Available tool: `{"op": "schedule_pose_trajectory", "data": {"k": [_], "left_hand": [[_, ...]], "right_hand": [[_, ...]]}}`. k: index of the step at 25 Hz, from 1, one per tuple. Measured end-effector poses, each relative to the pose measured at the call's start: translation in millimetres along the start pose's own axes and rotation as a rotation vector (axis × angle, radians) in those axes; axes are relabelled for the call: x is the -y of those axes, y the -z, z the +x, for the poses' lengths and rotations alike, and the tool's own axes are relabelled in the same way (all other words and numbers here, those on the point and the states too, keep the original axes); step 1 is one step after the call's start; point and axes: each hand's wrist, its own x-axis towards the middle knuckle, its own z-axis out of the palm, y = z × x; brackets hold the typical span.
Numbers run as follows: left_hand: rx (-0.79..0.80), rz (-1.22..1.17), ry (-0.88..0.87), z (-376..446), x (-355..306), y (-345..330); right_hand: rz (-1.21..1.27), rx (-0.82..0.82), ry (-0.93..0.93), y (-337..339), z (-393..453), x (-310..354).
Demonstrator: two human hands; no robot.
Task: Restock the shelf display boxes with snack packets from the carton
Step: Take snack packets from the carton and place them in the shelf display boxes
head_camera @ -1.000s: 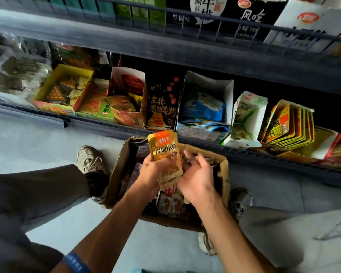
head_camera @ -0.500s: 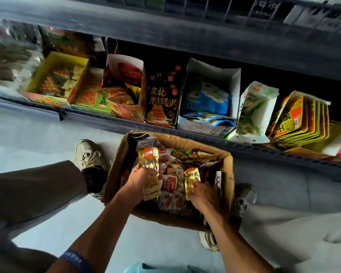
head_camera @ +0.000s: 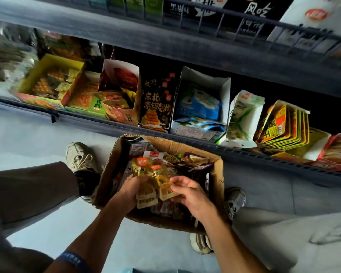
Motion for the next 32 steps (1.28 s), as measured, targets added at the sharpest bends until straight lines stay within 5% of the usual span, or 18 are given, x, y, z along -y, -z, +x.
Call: {"op": "schedule_pose_trajectory", "data": {"k": [4, 7, 10, 13, 16, 19, 24, 27, 32], "left_hand": [[0.271, -0.025, -0.058, -21.3, -12.3, -10.6], [0.207, 0.053, -0.144, -27.0, -12.7, -14.4], [0.163, 0.021, -0.242, -36.2, -24.9, -28.3], [0.281, -0.102, -0.356, -60.7, -59.4, -52.4], [0.383, -0.156, -0.558, -101.9, -95.9, -84.5], [0.269, 0.012, -0.756, -140.8, -108.7, -127.3], [0.347, 0.146, -0.852, -186.4, -115.9, -189.9], [0.469, 0.304, -0.883, -204.9, -137.6, -228.8], [0.613, 0.549, -0.812, -240.8, -162.8, -308.4]], "right_hand": [[-0.247, -0.109, 0.064, -39.2, -10.4, -13.9], [-0.417, -0.035, 0.183, -46.7, -17.2, -11.6], [-0.598, -0.228, 0.295, -35.6, -18.4, 15.8], [-0.083, -0.333, 0.325, -25.5, -30.5, 62.8], [0.673, -0.006, 0.27, -31.3, -61.8, 103.5], [0.89, 0.124, 0.328, -35.2, -91.3, 127.5], [0.532, -0.177, 0.698, 1.5, -140.1, 169.9], [0.202, -0.172, 0.967, 46.6, -193.2, 206.5], [-0.279, -0.388, 0.919, 133.0, -262.2, 256.4]]}}
